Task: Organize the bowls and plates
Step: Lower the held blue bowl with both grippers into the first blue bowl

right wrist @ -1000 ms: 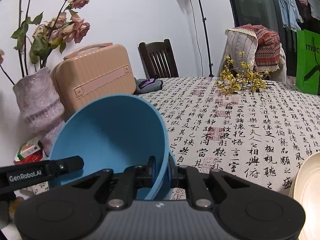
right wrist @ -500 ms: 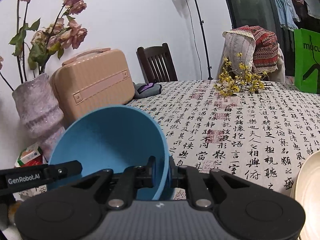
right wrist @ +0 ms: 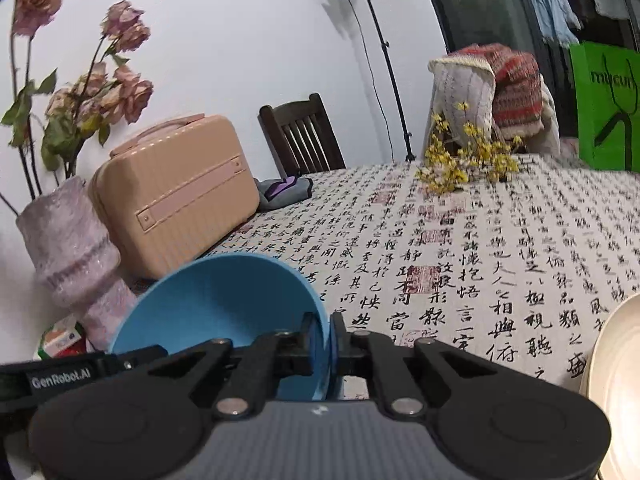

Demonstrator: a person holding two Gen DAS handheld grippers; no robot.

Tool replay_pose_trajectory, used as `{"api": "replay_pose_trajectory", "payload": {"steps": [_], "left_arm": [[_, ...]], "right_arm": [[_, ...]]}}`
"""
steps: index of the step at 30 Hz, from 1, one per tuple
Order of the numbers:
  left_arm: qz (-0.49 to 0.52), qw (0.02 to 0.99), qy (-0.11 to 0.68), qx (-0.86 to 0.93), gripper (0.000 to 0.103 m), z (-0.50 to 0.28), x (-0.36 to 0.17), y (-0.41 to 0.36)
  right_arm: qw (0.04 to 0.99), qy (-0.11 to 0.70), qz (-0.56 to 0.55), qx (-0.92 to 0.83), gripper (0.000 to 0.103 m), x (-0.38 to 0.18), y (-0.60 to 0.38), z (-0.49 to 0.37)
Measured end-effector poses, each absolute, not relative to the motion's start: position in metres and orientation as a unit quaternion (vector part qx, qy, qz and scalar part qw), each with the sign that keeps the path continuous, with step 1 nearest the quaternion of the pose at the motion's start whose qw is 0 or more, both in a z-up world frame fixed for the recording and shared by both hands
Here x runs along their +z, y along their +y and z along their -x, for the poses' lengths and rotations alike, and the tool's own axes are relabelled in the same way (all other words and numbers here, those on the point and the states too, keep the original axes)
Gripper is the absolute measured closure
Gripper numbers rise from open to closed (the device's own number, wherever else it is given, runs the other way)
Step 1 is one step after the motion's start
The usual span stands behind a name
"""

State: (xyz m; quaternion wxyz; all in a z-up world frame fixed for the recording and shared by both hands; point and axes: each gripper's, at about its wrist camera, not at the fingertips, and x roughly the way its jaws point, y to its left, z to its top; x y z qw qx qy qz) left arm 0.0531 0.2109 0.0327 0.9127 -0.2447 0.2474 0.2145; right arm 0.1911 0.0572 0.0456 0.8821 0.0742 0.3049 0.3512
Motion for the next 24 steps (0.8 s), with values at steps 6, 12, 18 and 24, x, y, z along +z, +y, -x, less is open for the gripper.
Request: {"api": "replay_pose_trajectory", "payload": {"steps": [6, 12, 18, 24], "left_arm": [[0.239, 0.908, 0.264, 0.222, 0.09, -0.061, 0.036, 0.213], [0.227, 0.912, 0.251, 0.233, 0.09, -0.059, 0.043, 0.212], [0.234, 0.91, 0.254, 0.231, 0.09, -0.06, 0.043, 0.214], [0.246, 0.909, 0.251, 0.225, 0.09, -0.06, 0.039, 0.217]], "right_arm": [[0.881, 0.32, -0.067, 0.342, 0.096, 0.046, 0.063, -0.197], [0.877, 0.329, -0.069, 0.343, 0.095, 0.044, 0.065, -0.201], [0.874, 0.333, -0.075, 0.347, 0.095, 0.042, 0.063, -0.204], [0.872, 0.338, -0.081, 0.344, 0.095, 0.043, 0.062, -0.206]]}}
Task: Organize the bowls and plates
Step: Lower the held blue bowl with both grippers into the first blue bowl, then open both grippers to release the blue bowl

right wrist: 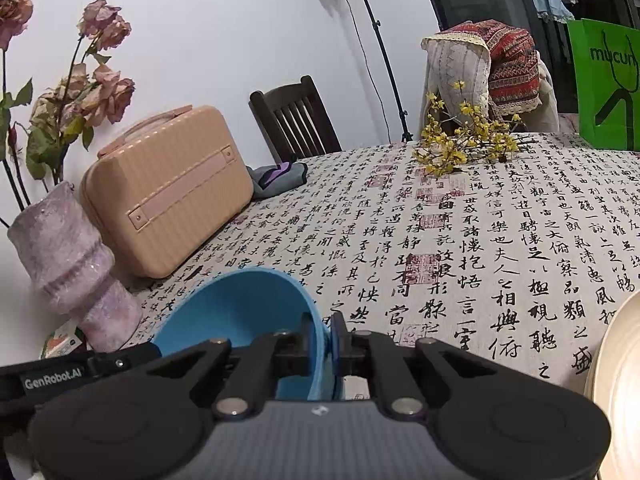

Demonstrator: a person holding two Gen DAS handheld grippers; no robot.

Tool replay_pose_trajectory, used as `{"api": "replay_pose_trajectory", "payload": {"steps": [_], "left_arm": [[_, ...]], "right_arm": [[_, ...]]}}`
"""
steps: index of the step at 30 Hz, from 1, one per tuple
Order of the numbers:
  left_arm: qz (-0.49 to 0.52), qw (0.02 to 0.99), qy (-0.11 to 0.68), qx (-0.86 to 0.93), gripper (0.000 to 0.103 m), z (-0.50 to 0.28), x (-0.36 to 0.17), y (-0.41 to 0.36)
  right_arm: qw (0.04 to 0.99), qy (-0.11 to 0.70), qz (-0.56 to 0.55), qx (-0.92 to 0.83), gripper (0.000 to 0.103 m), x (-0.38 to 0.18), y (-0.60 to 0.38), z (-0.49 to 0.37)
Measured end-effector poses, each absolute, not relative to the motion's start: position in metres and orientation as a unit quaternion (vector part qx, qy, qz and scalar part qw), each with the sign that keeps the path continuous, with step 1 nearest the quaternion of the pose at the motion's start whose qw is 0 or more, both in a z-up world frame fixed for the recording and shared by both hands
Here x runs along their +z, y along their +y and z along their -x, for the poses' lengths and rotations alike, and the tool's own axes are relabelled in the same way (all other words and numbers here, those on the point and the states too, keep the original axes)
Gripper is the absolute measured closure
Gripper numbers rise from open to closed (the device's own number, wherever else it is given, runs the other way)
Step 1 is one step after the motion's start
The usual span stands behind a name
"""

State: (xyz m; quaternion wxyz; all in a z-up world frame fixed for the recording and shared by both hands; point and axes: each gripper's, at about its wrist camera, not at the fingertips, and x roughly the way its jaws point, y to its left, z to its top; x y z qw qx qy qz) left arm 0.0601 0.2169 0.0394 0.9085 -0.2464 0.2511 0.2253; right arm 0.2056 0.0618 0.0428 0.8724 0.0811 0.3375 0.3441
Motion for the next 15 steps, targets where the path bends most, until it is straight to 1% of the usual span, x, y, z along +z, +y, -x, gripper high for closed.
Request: {"api": "replay_pose_trajectory", "payload": {"steps": [7, 15], "left_arm": [[0.262, 0.906, 0.249, 0.221, 0.09, -0.0627, 0.0463, 0.2204], [0.269, 0.901, 0.252, 0.228, 0.09, -0.0626, 0.0444, 0.2244]], "right_arm": [[0.865, 0.363, -0.088, 0.335, 0.095, 0.0441, 0.063, -0.2139], [0.87, 0.345, -0.059, 0.347, 0.091, 0.0474, 0.0676, -0.2069]]}}
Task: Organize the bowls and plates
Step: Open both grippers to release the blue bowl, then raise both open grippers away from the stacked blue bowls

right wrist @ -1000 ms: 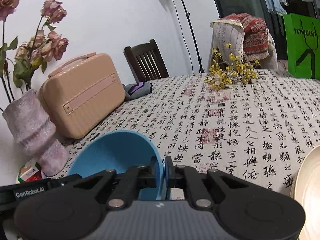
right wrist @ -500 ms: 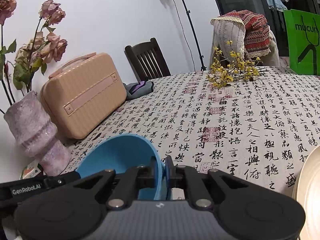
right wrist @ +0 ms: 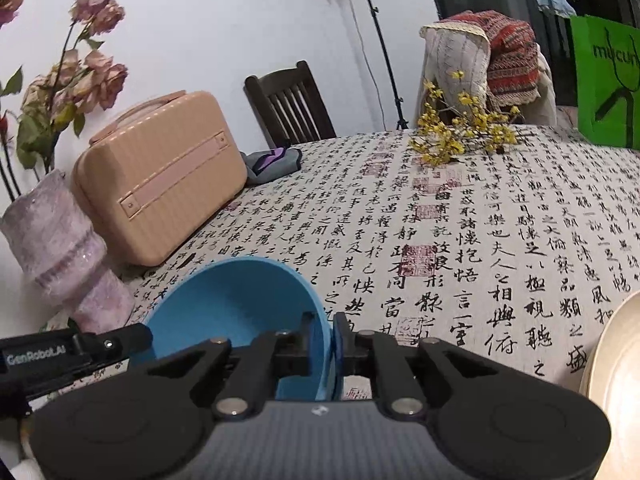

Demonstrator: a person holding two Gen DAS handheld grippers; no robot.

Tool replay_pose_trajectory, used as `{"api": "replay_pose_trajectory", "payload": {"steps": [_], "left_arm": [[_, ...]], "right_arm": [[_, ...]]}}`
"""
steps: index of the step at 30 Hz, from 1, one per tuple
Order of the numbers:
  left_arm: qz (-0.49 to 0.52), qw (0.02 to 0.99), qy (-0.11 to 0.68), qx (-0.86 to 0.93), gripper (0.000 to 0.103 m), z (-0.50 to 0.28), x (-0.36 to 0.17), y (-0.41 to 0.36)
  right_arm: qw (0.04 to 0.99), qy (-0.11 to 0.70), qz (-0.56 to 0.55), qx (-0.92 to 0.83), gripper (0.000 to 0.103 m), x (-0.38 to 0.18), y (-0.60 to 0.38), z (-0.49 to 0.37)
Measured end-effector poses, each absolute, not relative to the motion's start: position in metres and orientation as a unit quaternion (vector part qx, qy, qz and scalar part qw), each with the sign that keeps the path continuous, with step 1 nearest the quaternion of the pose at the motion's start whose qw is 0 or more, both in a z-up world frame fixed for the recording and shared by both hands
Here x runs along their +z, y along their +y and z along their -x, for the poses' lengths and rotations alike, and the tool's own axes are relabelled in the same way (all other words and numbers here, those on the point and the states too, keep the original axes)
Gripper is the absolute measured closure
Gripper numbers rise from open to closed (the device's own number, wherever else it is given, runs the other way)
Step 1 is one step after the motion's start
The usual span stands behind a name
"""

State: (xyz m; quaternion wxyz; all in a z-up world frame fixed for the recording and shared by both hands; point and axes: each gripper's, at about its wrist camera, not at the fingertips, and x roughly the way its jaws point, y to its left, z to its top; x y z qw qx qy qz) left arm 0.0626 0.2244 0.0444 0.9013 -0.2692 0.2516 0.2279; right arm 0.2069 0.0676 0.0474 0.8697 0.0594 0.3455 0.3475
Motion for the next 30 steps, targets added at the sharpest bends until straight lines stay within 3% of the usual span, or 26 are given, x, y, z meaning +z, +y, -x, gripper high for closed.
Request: {"api": "replay_pose_trajectory", "payload": {"steps": [2, 3, 4, 5, 10, 11, 12, 14, 30], "left_arm": [[0.26, 0.905, 0.244, 0.23, 0.086, -0.059, 0.046, 0.222], [0.252, 0.909, 0.24, 0.229, 0.077, -0.058, 0.048, 0.22], [0.24, 0.914, 0.234, 0.228, 0.055, -0.056, 0.05, 0.216], [0.228, 0.918, 0.225, 0.233, 0.042, -0.053, 0.052, 0.212], [0.174, 0.94, 0.164, 0.243, 0.013, -0.035, 0.062, 0.194], [0.166, 0.943, 0.154, 0.243, 0.003, -0.031, 0.063, 0.191], [0.157, 0.946, 0.146, 0.243, 0.0, -0.029, 0.063, 0.188], [0.141, 0.953, 0.123, 0.24, 0.0, -0.02, 0.06, 0.181], [0.106, 0.954, 0.073, 0.269, 0.0, 0.045, 0.021, 0.159]], "right_arm": [[0.874, 0.33, -0.06, 0.35, 0.086, 0.049, 0.064, -0.204], [0.877, 0.32, -0.063, 0.353, 0.076, 0.05, 0.062, -0.203], [0.88, 0.309, -0.066, 0.354, 0.07, 0.052, 0.059, -0.201], [0.884, 0.297, -0.067, 0.355, 0.058, 0.053, 0.056, -0.198], [0.901, 0.235, -0.066, 0.359, 0.026, 0.056, 0.035, -0.188], [0.903, 0.222, -0.067, 0.361, 0.015, 0.055, 0.028, -0.186], [0.906, 0.211, -0.07, 0.36, 0.007, 0.054, 0.022, -0.184], [0.912, 0.186, -0.073, 0.357, 0.0, 0.052, 0.009, -0.178], [0.928, 0.143, -0.045, 0.342, 0.0, 0.029, -0.07, -0.134]]}}
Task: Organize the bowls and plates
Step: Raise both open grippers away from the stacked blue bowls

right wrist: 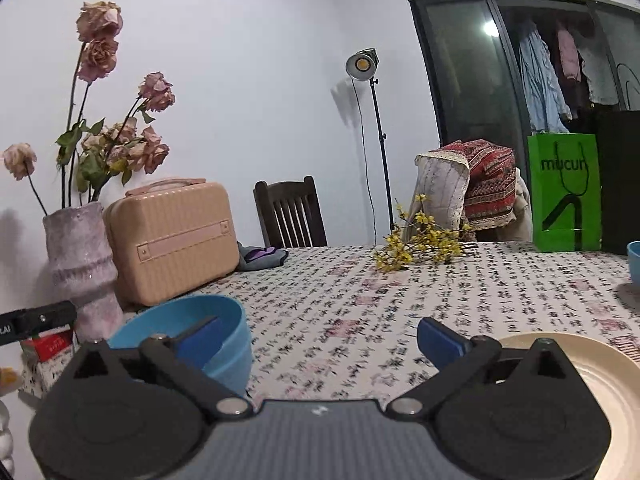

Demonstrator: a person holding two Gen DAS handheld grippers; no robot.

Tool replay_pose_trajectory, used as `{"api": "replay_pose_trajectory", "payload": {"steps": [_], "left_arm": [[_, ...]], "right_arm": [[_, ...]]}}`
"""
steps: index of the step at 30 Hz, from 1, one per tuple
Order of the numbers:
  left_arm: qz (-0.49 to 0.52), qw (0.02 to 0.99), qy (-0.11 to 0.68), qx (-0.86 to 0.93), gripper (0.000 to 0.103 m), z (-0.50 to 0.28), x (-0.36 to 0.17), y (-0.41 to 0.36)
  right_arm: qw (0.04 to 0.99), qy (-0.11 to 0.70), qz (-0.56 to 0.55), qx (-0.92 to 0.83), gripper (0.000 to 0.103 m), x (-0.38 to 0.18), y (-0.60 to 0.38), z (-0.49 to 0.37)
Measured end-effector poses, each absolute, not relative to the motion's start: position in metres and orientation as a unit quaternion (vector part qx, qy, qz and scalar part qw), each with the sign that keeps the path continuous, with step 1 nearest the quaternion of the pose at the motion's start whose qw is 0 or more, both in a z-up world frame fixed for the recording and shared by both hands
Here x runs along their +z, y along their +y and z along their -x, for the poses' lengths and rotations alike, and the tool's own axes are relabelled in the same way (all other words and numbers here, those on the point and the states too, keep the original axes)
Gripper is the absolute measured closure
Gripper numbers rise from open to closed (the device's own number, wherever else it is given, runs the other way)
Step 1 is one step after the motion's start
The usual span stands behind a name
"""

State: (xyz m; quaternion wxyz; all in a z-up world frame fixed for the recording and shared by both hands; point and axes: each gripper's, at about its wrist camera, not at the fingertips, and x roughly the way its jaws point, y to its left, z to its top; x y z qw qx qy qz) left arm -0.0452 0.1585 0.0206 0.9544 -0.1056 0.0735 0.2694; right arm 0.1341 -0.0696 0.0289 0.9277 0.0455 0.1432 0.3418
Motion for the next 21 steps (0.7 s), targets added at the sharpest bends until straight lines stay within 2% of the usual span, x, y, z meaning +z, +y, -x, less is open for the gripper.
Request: {"api": "replay_pose_trajectory", "payload": {"steps": [11, 21], "left_arm": [[0.114, 0.955, 0.072, 0.266, 0.0, 0.061, 0.017, 0.152], [0.099, 0.961, 0.062, 0.25, 0.0, 0.062, 0.017, 0.136]], "right_arm": [[0.938, 0.156, -0.034, 0.307, 0.0, 0.006, -0.094, -0.12], [0.944, 0.135, -0.025, 0.299, 0.0, 0.01, -0.107, -0.108]]}}
